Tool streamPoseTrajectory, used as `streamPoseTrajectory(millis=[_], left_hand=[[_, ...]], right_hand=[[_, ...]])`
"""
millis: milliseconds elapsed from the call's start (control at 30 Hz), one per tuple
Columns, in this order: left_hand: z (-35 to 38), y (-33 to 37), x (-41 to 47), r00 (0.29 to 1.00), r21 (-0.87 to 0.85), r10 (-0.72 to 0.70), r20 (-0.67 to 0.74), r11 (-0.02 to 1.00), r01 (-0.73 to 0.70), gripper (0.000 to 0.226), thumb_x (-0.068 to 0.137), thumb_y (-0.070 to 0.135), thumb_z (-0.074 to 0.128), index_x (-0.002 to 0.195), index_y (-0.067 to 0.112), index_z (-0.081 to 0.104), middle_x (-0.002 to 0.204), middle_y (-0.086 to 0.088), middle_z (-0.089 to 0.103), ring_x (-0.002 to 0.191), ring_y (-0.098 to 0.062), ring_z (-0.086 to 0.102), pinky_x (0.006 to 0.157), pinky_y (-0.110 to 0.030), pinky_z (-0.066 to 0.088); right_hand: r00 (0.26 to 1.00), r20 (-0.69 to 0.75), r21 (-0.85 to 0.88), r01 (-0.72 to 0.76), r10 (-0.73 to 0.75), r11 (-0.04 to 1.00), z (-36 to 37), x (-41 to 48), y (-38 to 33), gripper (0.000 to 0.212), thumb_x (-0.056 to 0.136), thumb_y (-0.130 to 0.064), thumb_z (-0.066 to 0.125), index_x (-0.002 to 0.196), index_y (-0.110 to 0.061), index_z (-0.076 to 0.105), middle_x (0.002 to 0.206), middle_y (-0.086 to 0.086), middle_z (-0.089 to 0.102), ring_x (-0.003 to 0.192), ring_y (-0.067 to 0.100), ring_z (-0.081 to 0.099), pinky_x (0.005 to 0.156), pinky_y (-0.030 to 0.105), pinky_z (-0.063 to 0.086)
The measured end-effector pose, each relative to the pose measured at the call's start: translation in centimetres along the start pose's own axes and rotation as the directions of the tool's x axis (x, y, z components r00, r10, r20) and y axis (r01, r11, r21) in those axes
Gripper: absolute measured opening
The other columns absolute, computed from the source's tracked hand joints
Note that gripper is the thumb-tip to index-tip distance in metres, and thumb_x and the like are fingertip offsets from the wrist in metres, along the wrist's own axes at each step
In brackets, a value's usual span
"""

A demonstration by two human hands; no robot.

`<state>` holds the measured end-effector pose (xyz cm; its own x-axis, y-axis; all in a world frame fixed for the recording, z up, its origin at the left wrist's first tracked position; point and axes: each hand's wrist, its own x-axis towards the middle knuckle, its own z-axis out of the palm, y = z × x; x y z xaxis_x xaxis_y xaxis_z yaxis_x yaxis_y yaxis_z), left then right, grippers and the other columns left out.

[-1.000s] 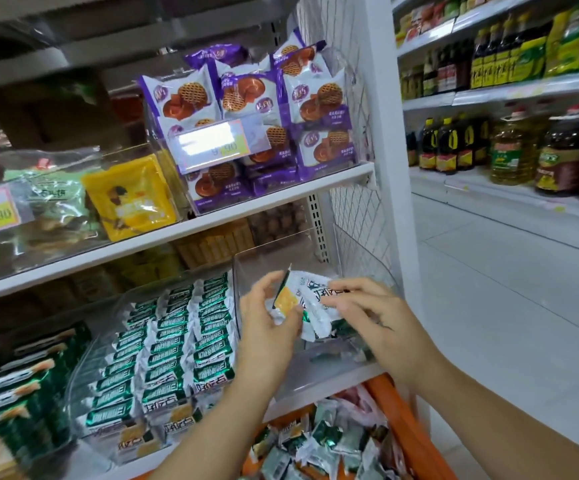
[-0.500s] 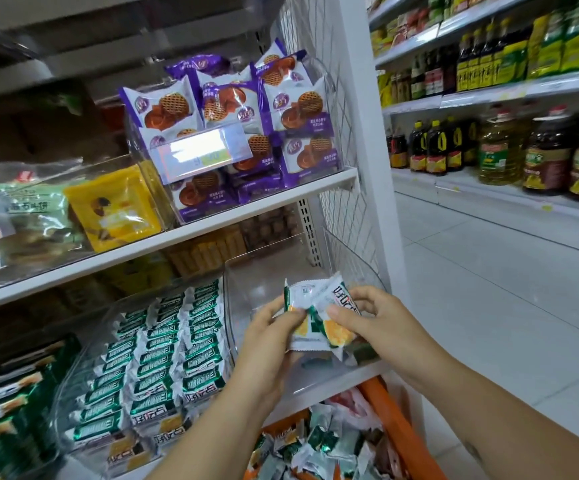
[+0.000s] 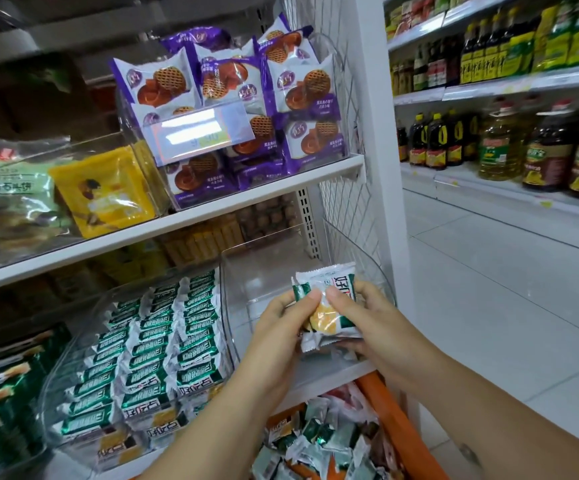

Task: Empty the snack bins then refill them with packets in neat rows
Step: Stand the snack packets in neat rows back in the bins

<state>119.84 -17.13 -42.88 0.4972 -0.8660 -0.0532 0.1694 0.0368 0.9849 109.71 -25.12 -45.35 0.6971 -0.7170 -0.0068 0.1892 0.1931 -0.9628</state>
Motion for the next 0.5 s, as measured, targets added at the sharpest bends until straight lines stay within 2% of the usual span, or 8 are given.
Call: streamPoseTrajectory(millis=[100, 167, 267, 333, 367, 433, 500], left_hand=[[-1.1, 0.6, 0.1, 0.999, 0.05, 0.018, 0.027, 0.999, -0.02, 0.017, 0.089, 0.025, 0.06, 0.098, 0.01, 0.063, 0.084, -0.005, 0.073, 0.074, -0.011, 0.069, 0.062, -0.021, 0.054], [-2.1, 0.8, 0.4, 0.995, 0.256, 0.087, 0.048, 0.962, -0.096, 0.02, 0.087, 0.032, 0.062, 0.101, 0.017, 0.063, 0.091, 0.0, 0.073, 0.08, -0.005, 0.068, 0.072, -0.016, 0.051], [-5.0, 1.5, 1.7, 0.961, 0.55, 0.274, 0.047, 0.796, -0.253, 0.021, 0.084, 0.038, 0.064, 0.104, 0.031, 0.062, 0.1, 0.012, 0.068, 0.085, 0.006, 0.063, 0.075, -0.007, 0.045], [-7.7, 2.3, 3.1, 0.905, 0.68, 0.425, -0.013, 0.668, -0.304, 0.02, 0.088, 0.032, 0.064, 0.107, 0.03, 0.062, 0.103, 0.014, 0.066, 0.089, 0.003, 0.061, 0.076, -0.005, 0.043], [-9.2, 2.7, 4.0, 0.876, 0.745, 0.482, -0.035, 0.596, -0.299, 0.02, 0.09, 0.029, 0.062, 0.11, 0.027, 0.062, 0.106, 0.013, 0.064, 0.092, 0.001, 0.06, 0.077, -0.006, 0.041], [-11.8, 3.1, 6.1, 0.85, 0.858, 0.524, -0.051, 0.459, -0.231, 0.025, 0.092, 0.024, 0.061, 0.116, 0.02, 0.063, 0.112, 0.008, 0.062, 0.101, -0.003, 0.055, 0.084, -0.012, 0.039], [-13.7, 2.7, 8.2, 0.883, 0.92, 0.468, -0.022, 0.355, -0.166, 0.03, 0.092, 0.023, 0.06, 0.121, 0.015, 0.063, 0.121, -0.001, 0.061, 0.111, -0.013, 0.054, 0.09, -0.019, 0.035]], right_hand=[[0.998, 0.059, -0.009, 0.014, -0.014, 1.0, 0.0, 0.0, -0.2, 0.048, 0.08, -0.027, 0.069, 0.124, -0.023, 0.048, 0.106, 0.004, 0.072, 0.096, 0.019, 0.07, 0.083, 0.037, 0.056], [0.998, 0.041, -0.097, 0.049, -0.046, 0.994, 0.0, 0.3, -0.3, 0.052, 0.081, -0.015, 0.071, 0.125, -0.024, 0.046, 0.103, 0.002, 0.073, 0.092, 0.017, 0.07, 0.075, 0.028, 0.055], [0.997, 0.003, -0.212, 0.078, -0.08, 0.974, -0.1, 1.1, -0.6, 0.055, 0.08, -0.013, 0.073, 0.125, -0.028, 0.045, 0.102, -0.004, 0.073, 0.093, 0.011, 0.069, 0.076, 0.023, 0.055], [0.994, 0.0, -0.335, 0.101, -0.108, 0.937, 0.1, 2.3, -0.9, 0.061, 0.077, -0.015, 0.076, 0.128, -0.028, 0.045, 0.112, -0.005, 0.069, 0.101, 0.01, 0.066, 0.087, 0.03, 0.054], [0.992, 0.002, -0.399, 0.118, -0.128, 0.909, 0.2, 3.1, -1.0, 0.062, 0.076, -0.016, 0.077, 0.128, -0.028, 0.046, 0.116, -0.006, 0.067, 0.103, 0.009, 0.065, 0.092, 0.032, 0.052], [0.988, -0.004, -0.547, 0.129, -0.157, 0.827, 0.6, 5.3, -0.9, 0.061, 0.074, -0.02, 0.079, 0.126, -0.028, 0.049, 0.115, -0.011, 0.065, 0.101, 0.003, 0.063, 0.092, 0.026, 0.049], [0.981, 0.041, -0.691, 0.165, -0.19, 0.704, 1.4, 8.3, -0.7, 0.06, 0.072, -0.022, 0.08, 0.125, -0.025, 0.052, 0.111, -0.012, 0.063, 0.096, 0.003, 0.061, 0.088, 0.023, 0.047]])
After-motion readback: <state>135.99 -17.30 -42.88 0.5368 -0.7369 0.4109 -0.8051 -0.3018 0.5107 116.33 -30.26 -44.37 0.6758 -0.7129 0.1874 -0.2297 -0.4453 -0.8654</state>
